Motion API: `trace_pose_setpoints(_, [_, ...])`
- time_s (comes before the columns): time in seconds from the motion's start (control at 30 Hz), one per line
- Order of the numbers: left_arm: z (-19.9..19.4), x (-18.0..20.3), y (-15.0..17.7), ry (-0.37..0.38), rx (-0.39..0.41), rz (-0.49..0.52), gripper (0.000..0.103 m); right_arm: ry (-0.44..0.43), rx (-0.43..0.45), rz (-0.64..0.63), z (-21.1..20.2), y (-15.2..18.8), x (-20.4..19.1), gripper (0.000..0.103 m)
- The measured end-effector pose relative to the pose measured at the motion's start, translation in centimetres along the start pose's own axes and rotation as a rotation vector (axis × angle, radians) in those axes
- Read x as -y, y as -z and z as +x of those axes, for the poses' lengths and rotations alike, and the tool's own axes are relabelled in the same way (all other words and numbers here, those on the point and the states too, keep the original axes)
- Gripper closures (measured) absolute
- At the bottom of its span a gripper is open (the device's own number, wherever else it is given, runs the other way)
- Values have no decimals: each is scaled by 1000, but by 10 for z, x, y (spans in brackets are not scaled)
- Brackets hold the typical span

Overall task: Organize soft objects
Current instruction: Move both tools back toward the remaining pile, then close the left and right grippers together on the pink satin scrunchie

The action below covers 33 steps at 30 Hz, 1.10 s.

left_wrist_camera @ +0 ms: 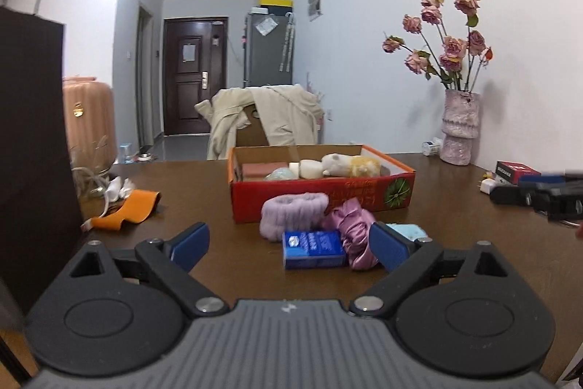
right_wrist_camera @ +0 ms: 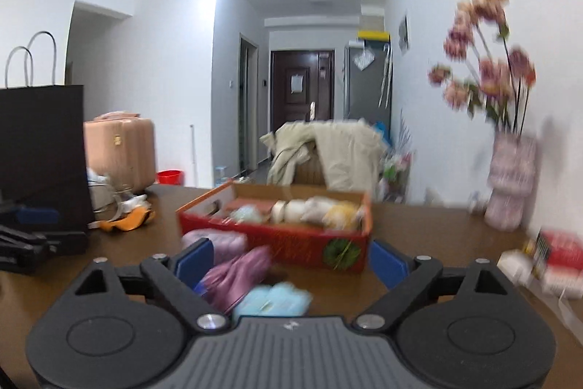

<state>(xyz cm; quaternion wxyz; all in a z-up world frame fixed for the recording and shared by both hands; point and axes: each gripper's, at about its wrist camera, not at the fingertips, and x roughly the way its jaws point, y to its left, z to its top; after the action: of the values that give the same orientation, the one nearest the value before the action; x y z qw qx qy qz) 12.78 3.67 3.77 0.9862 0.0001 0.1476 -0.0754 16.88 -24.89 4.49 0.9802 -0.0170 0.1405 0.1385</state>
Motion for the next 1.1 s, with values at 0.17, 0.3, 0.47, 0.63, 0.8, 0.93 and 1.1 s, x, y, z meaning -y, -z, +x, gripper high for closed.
trace_pose_setpoints(0.17, [4, -6, 0, 3, -10, 17, 6, -56, -88, -11, -1, 25, -20, 11])
trace_pose_setpoints(0.3, [19, -9, 0, 19, -44, -29, 6, -31, -86, -3, 4, 25, -26, 11])
trace_pose_setpoints(0.47, [49, -8, 1, 25, -89, -55, 6, -42, -112, 22, 21, 20, -24, 13])
trace_pose_setpoints(0.63, [81, -12, -3, 9, -119, -80, 7, -114, -159, 19, 59, 19, -32, 23])
trace_pose_setpoints(0.8, [107, -19, -5, -15, -151, -100, 7, -121, -244, 54, 124, 20, -43, 43])
trace_pose_setpoints(0.93, [122, -19, -3, -14, -181, -101, 7, -91, -279, 55, 162, 26, -50, 48])
trace_pose_setpoints(1.1, [129, -14, -1, 11, -197, -105, 7, -93, -292, 64, 170, 32, -40, 78])
